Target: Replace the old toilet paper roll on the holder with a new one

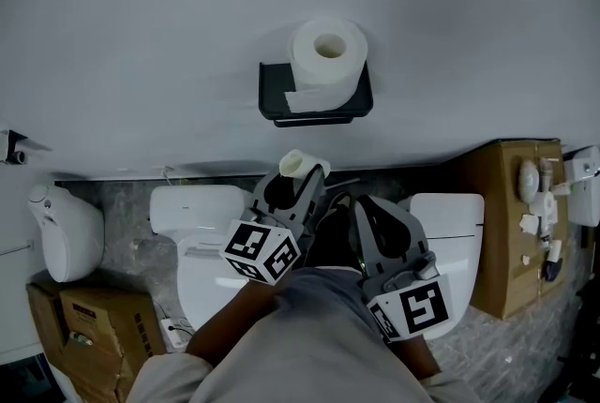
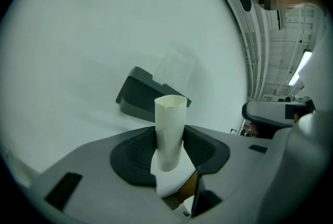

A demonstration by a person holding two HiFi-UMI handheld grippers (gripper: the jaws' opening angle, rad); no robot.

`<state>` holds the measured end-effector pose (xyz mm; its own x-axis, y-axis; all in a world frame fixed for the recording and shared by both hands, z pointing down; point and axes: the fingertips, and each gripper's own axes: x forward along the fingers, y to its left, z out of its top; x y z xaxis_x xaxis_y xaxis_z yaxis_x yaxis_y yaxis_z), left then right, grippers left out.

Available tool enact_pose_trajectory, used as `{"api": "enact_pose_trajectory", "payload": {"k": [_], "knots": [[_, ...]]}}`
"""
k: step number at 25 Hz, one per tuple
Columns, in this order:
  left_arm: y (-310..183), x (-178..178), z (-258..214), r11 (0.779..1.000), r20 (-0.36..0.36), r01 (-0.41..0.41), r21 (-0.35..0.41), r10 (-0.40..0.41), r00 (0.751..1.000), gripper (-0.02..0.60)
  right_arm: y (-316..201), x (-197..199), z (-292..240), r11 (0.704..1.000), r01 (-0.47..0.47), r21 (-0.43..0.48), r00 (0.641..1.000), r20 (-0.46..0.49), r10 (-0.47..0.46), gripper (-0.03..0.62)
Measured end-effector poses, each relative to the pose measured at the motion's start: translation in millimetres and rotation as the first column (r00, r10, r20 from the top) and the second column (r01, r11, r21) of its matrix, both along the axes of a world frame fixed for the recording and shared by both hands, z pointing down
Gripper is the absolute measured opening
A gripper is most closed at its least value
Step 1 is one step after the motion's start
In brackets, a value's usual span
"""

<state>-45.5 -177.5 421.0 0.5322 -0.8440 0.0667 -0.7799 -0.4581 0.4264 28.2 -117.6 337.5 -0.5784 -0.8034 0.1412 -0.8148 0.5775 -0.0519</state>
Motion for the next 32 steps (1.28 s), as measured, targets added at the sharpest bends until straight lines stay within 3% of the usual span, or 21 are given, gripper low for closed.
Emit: {"api": "enact_pose_trajectory", "payload": {"k": [14,24,32], "knots": [[19,-32,-34,0.994,0.175,0.017,0.106,-0.035,0.984,0.169,1,-15,-4,1.0,0.02,0.01,1.0,0.0,-0.02,0.018],[17,-43,-44,0.994,0.178,0.03,0.106,-0.049,0.983,0.16,3,-18,-4,1.0,0.001,0.011,1.0,-0.011,-0.001,0.018],[20,-38,-49,0.993,0.085,-0.015,0.116,0.005,0.996,0.161,-4,-15,-7,0.999,0.016,0.04,0.998,-0.054,-0.014,0.018]]}}
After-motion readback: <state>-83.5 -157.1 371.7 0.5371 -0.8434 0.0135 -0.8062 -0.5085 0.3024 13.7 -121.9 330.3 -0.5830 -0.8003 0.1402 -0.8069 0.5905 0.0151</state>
